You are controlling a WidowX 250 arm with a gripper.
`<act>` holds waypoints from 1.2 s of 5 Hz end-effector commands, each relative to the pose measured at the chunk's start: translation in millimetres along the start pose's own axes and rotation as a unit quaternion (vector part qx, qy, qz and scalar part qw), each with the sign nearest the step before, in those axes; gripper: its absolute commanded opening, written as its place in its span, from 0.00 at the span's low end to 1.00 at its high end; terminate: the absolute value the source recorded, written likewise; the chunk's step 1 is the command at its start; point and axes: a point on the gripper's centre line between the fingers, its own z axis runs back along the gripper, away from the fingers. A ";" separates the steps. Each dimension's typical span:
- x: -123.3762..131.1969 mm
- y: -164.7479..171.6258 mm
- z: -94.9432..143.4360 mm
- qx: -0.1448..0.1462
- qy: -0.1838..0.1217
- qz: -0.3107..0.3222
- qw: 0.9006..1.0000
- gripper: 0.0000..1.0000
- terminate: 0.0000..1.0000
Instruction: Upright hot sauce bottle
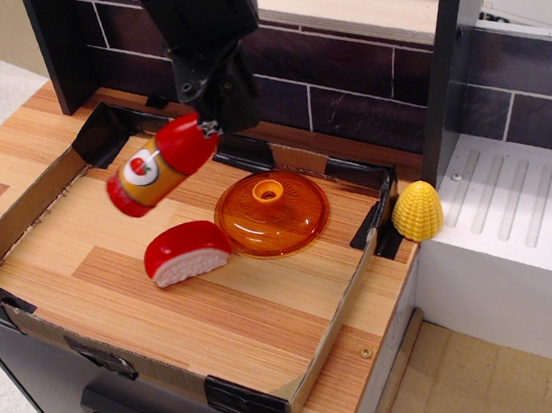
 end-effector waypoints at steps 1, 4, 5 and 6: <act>26.7 -8.5 7.0 -0.004 -0.100 0.009 0.995 0.00 0.00; 29.2 -19.1 -15.9 0.022 -0.257 0.078 0.963 0.00 0.00; 24.0 -21.7 -15.8 0.028 -0.319 0.103 0.942 0.00 0.00; 20.7 -22.3 -16.9 0.046 -0.344 0.126 0.929 0.00 0.00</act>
